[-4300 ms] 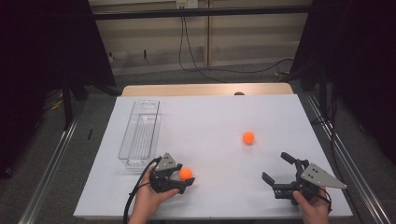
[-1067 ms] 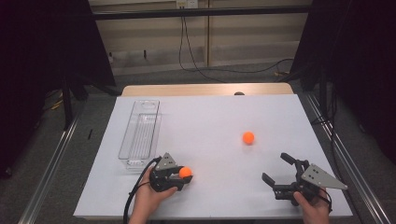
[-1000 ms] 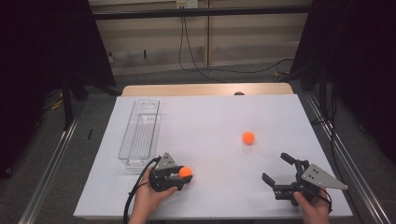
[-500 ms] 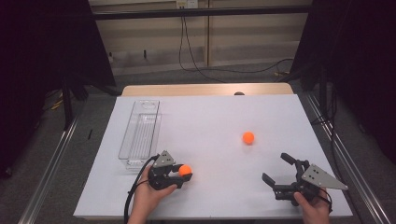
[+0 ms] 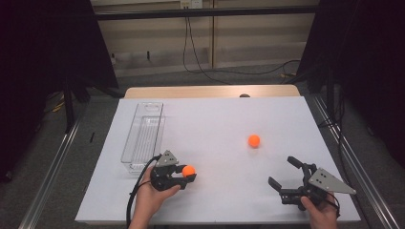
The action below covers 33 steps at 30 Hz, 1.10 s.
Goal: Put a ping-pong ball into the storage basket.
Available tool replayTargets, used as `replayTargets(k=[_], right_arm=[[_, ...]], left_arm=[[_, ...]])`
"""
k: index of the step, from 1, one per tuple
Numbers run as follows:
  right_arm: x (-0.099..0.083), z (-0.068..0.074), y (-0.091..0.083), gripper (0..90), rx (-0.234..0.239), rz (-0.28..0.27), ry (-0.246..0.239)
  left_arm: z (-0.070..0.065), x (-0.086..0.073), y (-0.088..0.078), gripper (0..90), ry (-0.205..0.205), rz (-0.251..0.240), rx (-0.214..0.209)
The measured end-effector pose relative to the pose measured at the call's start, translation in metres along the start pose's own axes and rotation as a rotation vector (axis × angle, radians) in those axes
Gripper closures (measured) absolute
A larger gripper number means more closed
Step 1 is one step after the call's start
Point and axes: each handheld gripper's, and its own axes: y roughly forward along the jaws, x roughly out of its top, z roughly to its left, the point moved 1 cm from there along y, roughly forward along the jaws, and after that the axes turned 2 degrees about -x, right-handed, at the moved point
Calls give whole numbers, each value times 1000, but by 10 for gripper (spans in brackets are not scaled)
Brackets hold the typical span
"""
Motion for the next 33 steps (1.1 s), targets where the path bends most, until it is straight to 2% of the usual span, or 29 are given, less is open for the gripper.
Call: replayTargets(k=[16, 33], right_arm=[[0, 0, 0, 15, -2, 0, 2], [0, -1, 0, 15, -7, 3, 2]], left_arm=[[2, 10, -4, 509, -20, 2, 28], [5, 19, -10, 509, -22, -10, 35]])
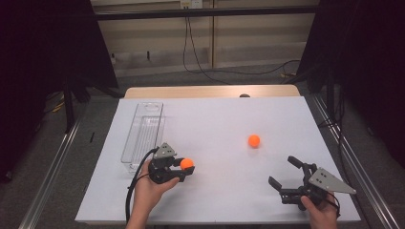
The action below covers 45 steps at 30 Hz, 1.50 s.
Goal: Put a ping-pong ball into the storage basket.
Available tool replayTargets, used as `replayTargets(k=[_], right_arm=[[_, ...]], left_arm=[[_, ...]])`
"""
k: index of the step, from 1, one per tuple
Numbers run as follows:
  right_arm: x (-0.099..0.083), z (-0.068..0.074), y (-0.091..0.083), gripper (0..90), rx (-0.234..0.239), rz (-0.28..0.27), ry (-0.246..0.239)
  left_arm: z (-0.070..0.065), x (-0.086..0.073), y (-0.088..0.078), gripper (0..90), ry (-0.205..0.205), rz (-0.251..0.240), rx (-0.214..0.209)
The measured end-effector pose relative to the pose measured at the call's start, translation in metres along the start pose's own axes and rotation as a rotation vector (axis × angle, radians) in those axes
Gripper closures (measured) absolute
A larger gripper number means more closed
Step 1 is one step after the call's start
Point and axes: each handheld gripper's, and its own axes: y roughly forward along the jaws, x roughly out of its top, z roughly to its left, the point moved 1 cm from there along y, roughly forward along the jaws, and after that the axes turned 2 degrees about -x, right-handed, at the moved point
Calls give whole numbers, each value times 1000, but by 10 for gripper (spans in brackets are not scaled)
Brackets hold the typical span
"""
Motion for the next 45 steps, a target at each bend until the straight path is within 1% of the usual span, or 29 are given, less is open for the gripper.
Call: replayTargets(k=[4, 14, 15, 17, 21, 26, 36, 45], right_arm=[[0, 0, 0, 15, -1, 0, -1], [0, -1, 0, 15, -6, 1, 4], [0, -1, 0, 15, -6, 0, 3], [0, 0, 0, 15, -5, -1, 4], [0, -1, 0, 15, -4, -1, 4], [0, -1, 0, 15, -5, -2, 5], [0, -1, 0, 15, -4, -4, 5], [0, -1, 0, 15, -5, -5, 6]], left_arm=[[2, 2, -2, 509, -12, -3, 2], [4, 6, -3, 509, -28, 0, 5], [4, 6, -3, 509, -26, 2, 3], [5, 8, -3, 509, -38, 3, 4], [6, 10, -3, 509, -43, 3, -3], [8, 12, -5, 509, -56, 5, 8], [11, 16, -8, 509, -61, 7, 22], [12, 18, -10, 509, -66, 12, 25]])
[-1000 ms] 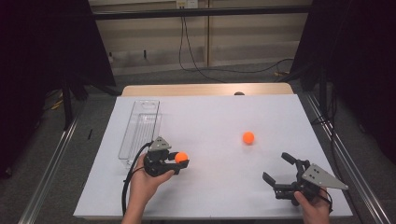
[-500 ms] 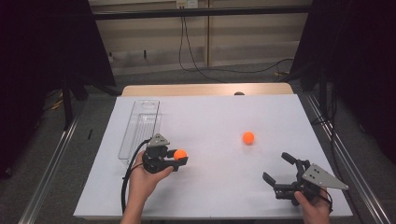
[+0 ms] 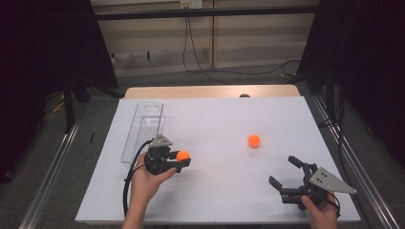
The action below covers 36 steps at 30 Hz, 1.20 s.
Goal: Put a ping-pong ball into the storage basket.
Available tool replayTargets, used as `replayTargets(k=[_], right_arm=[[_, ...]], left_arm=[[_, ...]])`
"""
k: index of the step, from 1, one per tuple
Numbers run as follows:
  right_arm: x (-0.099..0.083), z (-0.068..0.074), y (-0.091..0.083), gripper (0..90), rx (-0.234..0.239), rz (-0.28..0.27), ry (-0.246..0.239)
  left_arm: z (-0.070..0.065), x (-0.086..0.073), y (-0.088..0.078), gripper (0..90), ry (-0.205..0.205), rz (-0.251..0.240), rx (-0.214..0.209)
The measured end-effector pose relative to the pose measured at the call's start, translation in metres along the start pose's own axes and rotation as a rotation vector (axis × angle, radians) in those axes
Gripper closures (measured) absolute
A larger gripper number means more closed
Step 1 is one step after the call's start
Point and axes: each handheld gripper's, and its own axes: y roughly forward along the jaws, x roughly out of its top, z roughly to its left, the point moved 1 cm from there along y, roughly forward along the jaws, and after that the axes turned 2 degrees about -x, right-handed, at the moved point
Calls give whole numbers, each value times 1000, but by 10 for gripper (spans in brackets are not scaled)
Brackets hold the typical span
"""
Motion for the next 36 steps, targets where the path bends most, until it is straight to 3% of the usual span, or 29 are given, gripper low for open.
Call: replayTargets(k=[36], right_arm=[[0, 0, -1, 15, -2, -5, 2]], left_arm=[[11, 14, -12, 510, -25, -17, 39]])
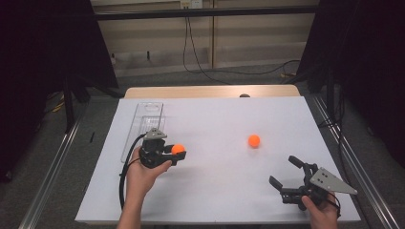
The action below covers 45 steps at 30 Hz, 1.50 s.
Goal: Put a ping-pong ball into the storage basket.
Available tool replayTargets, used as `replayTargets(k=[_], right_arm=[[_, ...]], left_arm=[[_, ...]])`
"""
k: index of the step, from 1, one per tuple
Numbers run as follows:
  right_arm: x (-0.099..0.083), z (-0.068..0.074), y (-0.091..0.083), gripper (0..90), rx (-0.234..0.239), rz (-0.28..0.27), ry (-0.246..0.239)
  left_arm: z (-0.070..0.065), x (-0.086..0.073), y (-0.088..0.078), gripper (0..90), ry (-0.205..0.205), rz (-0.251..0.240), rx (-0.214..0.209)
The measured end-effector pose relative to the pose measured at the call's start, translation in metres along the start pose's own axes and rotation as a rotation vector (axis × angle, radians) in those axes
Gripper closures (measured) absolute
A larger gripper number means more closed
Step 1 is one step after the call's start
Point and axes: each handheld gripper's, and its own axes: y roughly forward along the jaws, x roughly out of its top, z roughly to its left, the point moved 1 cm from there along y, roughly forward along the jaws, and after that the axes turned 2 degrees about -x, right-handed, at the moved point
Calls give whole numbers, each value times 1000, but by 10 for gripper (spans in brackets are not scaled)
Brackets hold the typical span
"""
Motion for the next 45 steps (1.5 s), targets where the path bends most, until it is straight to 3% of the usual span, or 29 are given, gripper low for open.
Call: replayTargets(k=[14, 45], right_arm=[[0, 0, 0, 15, -1, -1, -1], [0, 0, 0, 15, 3, -2, 1]], left_arm=[[5, 8, -6, 510, 3, -6, 28], [14, 21, -4, 510, -12, -5, 44]])
